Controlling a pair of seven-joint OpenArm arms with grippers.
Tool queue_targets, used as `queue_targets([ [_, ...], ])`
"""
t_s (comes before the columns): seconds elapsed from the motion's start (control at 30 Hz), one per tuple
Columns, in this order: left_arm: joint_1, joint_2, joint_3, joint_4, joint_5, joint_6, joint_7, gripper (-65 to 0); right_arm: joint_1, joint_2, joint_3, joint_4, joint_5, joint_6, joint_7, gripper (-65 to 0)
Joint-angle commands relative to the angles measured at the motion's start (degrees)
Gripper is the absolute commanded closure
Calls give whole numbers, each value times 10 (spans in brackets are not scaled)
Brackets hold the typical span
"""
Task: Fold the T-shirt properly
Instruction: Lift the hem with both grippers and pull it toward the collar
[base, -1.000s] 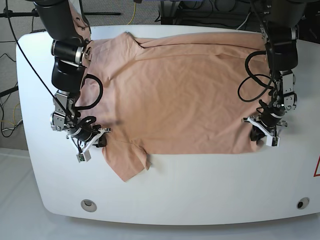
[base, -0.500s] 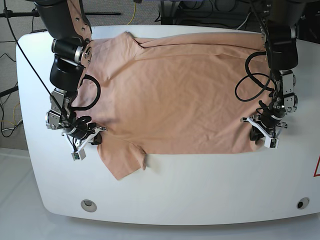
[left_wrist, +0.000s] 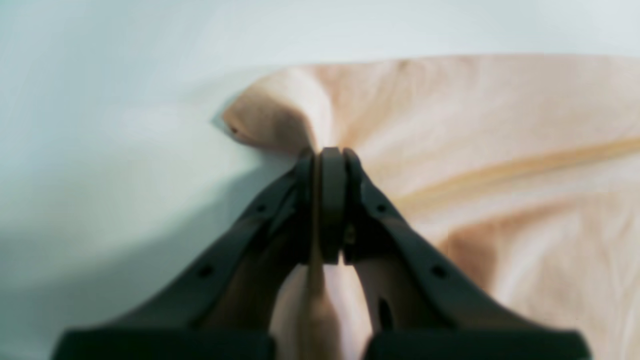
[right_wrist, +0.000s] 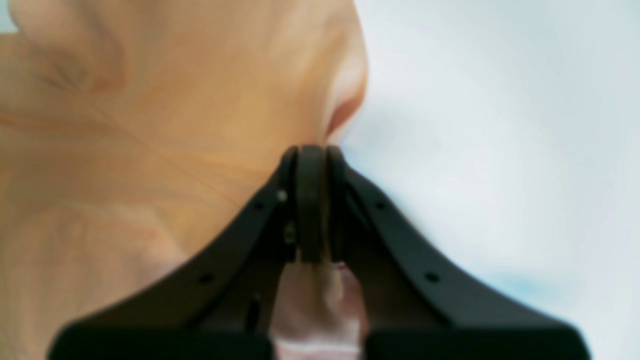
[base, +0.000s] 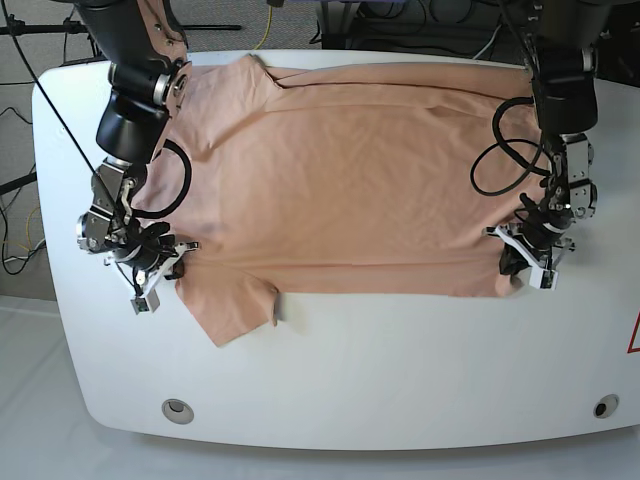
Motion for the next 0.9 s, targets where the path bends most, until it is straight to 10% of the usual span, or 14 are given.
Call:
queue_targets([
  [0.0,-9,-14,-3,22,-5,4,-13,0,8,-6,0,52,8,-2,-4,-13],
  [0.87,39,-14,-4,178,-7,4,70,0,-58,-24,-1,246,8,-2,-110,-13],
])
